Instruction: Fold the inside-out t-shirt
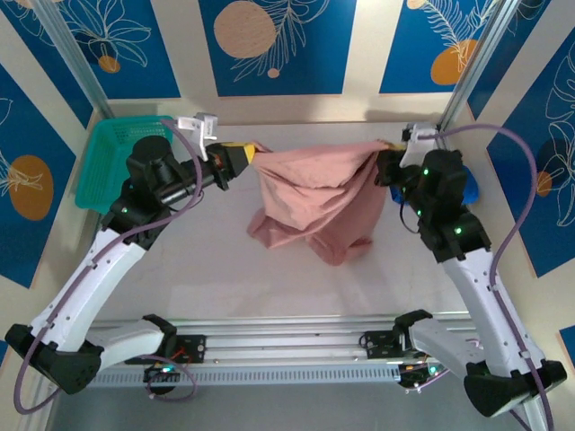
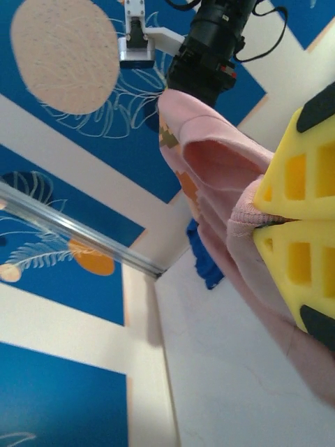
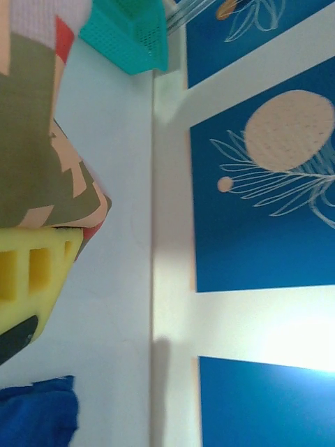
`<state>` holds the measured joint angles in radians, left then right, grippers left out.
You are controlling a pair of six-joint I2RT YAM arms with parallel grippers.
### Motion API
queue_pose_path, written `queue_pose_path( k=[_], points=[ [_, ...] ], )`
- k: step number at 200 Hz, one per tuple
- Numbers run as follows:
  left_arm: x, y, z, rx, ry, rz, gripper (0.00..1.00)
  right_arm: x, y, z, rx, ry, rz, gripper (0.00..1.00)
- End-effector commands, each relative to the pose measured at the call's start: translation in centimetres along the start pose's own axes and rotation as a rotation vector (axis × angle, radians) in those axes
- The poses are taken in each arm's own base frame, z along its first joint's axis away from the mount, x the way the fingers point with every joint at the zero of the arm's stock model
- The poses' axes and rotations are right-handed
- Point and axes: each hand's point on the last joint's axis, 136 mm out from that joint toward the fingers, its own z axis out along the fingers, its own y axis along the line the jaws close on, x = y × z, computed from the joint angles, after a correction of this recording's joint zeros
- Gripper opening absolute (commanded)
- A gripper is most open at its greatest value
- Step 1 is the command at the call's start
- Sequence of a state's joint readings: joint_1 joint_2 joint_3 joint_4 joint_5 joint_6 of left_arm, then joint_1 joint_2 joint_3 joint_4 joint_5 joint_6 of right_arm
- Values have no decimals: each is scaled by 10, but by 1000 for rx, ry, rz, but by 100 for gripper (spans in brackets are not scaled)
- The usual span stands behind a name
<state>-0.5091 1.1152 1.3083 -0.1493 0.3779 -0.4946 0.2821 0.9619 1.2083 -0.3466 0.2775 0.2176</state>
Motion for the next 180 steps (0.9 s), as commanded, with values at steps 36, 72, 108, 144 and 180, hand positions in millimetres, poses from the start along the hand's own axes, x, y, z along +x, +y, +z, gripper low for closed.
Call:
queue_pose_path(
  k=[36, 72, 108, 144, 180],
  points=[
    [61, 84, 0, -331, 66, -92, 0, 80, 33, 86, -218, 362, 43, 7],
    [137, 133, -15, -491, 170, -185, 0, 156, 31, 126, -106, 672, -68, 34],
    [196, 148, -21, -494, 254, -296, 0, 211, 62, 85, -175, 784, -52, 52],
    [201, 150, -32, -515, 251, -286, 0, 286, 84, 63, -215, 889, 41, 57],
    [200, 150, -37, -526, 256, -262, 0, 288, 67, 104, -112, 826, -1, 59]
  ],
)
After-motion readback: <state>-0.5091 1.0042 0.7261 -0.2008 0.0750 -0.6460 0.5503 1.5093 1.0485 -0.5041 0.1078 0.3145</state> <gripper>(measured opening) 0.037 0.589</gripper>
